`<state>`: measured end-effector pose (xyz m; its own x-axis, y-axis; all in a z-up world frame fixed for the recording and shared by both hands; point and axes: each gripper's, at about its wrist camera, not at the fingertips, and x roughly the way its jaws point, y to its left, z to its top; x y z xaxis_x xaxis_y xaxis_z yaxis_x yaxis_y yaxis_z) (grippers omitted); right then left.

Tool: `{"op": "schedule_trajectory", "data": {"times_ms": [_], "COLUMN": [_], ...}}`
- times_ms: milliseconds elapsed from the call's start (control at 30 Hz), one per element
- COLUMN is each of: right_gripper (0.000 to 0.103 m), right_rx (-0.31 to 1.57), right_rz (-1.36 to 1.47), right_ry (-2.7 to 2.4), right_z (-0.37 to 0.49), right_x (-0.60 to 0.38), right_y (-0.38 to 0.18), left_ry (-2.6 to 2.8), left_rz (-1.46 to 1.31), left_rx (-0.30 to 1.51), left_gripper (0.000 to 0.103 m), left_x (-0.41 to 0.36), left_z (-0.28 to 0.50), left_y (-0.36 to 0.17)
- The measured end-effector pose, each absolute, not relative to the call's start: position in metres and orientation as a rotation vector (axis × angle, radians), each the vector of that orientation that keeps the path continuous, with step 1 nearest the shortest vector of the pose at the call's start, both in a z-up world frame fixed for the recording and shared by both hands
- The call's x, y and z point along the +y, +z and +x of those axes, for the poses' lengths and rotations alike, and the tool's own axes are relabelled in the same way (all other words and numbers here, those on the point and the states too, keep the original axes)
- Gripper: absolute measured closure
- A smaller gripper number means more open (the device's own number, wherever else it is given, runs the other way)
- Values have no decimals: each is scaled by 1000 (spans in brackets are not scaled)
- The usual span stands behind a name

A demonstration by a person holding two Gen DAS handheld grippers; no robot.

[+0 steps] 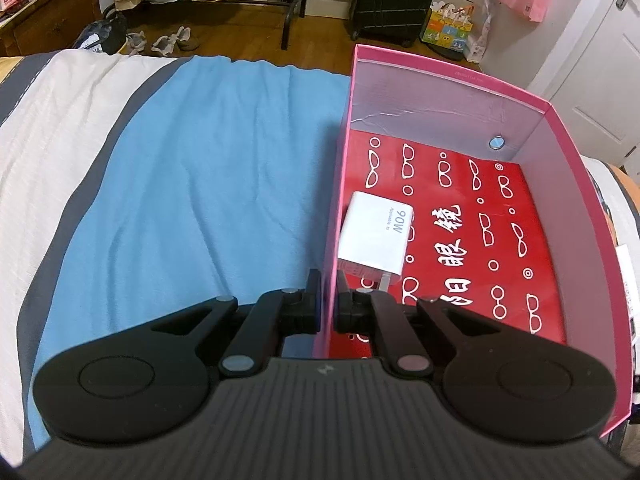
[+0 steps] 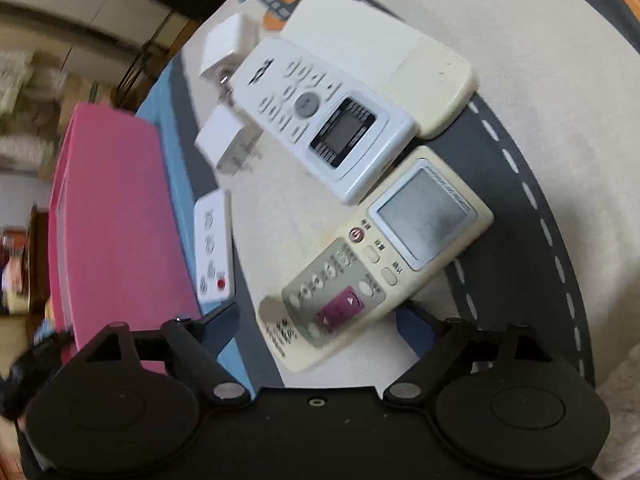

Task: Organize rigid objects
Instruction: 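Move the right tool back to the cream remote control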

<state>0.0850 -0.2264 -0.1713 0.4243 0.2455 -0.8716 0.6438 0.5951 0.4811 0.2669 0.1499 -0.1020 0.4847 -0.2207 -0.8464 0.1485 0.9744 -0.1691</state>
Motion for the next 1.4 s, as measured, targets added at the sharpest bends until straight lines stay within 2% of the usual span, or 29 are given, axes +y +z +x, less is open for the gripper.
{"op": "schedule_trajectory", "data": {"times_ms": [67, 167, 300, 500, 533, 667, 767, 933, 1033, 1133, 1200, 1267, 1400], "right_gripper": [5, 3, 2, 2, 3, 20, 27, 35, 36, 31, 24, 12, 10], "right_rx": [1124, 1112, 1106, 1066, 1059, 1049, 1051, 1100, 1128, 1132, 1131, 1123, 1079], "right_rz": [936, 788, 567, 542, 538, 459, 470, 510, 506, 537, 540, 521, 438], "right_ry": [-324, -364, -352, -363, -368, -353, -328, -252, -230, -269, -286, -289, -329], "right_z": [89, 100, 106, 102, 98, 86, 79, 64, 60, 65, 74, 87, 96], "right_x": [-222, -202, -177, -180, -179, -177, -179, -175, -174, -181, -184, -183, -178], "right_y": [-173, -173, -174, -175, -173, -165, -164, -159, -159, -161, -161, -165, -168], "left_ry": [-224, -226, -231, -229, -229, -228, -225, -225, -224, -222, -223, -224, -225], "left_rz": [-77, -69, -80, -82, -83, -86, -77, -82, -81, -81, -84, -88, -92], "left_rx": [1043, 1042, 1045, 1046, 1047, 1053, 1058, 1060, 1061, 1062, 1062, 1063, 1063], "left_gripper": [98, 98, 98, 98, 98, 98, 98, 98, 97, 97, 96, 96, 96], "left_x": [150, 151, 152, 153, 153, 153, 152, 153, 153, 153, 154, 154, 155], "left_z": [268, 268, 269, 270, 270, 269, 269, 268, 268, 268, 267, 267, 267], "left_y": [-102, -104, -104, -104, -104, -105, -104, -105, -105, -105, -105, -106, -106]}}
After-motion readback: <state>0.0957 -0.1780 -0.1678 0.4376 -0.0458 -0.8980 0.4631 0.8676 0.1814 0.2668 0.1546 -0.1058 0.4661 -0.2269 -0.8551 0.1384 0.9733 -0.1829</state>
